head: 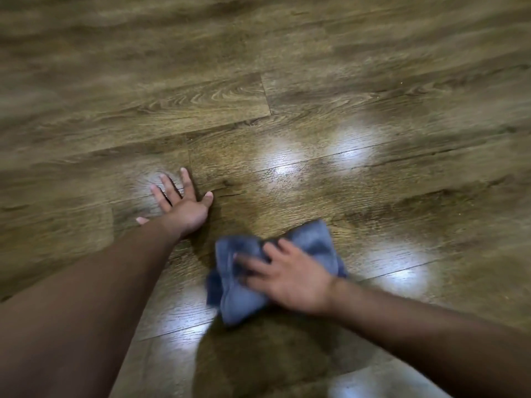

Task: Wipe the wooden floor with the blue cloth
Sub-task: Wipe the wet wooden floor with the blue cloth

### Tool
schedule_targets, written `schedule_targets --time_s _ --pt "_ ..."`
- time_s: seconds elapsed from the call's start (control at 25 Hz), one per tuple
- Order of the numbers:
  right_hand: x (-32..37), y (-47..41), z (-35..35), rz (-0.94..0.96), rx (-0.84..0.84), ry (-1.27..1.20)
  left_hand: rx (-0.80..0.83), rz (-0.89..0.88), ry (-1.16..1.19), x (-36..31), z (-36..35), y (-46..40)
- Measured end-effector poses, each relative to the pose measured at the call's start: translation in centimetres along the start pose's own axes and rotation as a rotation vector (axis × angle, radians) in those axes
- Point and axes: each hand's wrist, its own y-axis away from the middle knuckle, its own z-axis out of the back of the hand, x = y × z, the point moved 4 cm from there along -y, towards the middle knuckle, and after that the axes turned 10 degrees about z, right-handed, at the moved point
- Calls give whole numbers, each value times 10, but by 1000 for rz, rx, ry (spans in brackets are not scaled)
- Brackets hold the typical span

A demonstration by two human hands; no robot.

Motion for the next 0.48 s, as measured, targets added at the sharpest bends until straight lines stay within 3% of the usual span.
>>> schedule_targets --time_s 0.28,0.36,0.48 --pt "-226 62 18 -968 -51 32 2 15 -24 -5 1 10" --pt "-241 72 17 -1110 -72 16 4 13 -28 -5 2 11" --pt "-213 57 15 -1090 -83 105 15 16 -34 -6 2 10"
